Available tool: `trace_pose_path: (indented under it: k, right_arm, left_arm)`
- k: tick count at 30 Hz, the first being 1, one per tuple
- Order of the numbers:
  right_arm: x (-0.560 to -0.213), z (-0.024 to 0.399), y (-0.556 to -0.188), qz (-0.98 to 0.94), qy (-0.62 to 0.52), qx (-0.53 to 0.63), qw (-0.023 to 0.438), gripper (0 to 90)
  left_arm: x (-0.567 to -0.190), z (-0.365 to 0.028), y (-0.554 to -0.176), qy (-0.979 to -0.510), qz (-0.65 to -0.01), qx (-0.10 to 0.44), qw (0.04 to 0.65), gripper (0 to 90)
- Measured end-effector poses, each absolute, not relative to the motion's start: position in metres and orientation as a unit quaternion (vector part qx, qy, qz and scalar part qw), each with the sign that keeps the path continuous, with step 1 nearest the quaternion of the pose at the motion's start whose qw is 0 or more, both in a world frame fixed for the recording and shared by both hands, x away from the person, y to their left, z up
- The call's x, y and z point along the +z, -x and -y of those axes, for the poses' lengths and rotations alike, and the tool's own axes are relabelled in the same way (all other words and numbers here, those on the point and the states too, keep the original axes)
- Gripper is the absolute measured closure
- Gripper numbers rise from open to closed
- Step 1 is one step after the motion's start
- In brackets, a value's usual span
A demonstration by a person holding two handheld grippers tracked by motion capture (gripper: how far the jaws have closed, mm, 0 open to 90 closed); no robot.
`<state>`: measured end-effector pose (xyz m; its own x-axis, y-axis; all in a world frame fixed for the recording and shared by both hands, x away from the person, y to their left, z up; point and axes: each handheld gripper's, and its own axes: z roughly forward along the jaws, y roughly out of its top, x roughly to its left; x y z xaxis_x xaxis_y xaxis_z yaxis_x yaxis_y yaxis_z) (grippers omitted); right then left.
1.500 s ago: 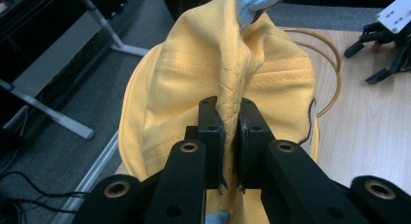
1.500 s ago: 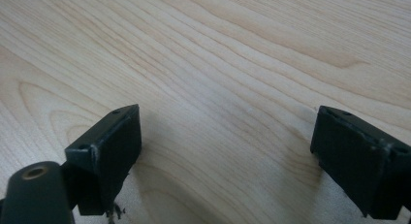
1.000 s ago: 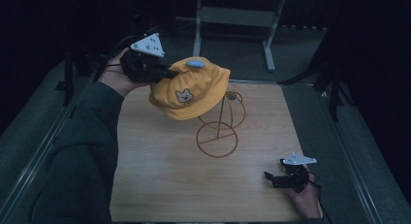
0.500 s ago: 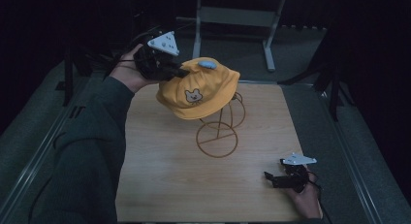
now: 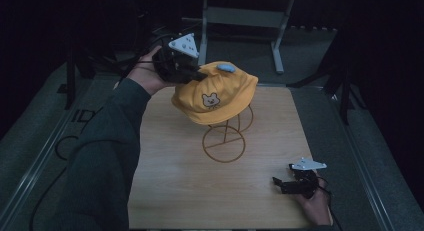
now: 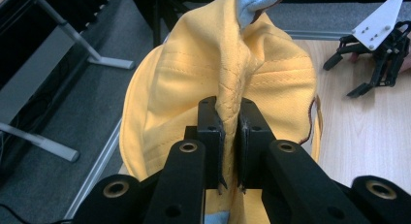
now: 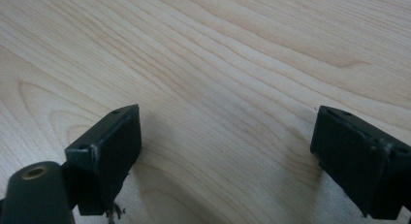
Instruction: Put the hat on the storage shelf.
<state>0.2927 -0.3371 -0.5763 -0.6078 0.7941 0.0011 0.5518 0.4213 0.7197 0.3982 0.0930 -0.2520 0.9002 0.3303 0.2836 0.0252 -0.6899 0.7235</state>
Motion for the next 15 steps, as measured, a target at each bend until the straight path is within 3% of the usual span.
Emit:
trace_pose_path:
  k: [15]
  right_arm:
    - [-0.576, 0.337, -0.293, -0.825, -0.408, 0.351, 0.173, 10.9]
  left_arm:
    - [-0.256, -0.069, -0.403, -0.901, -0.091, 0.193, 0.377, 82.4]
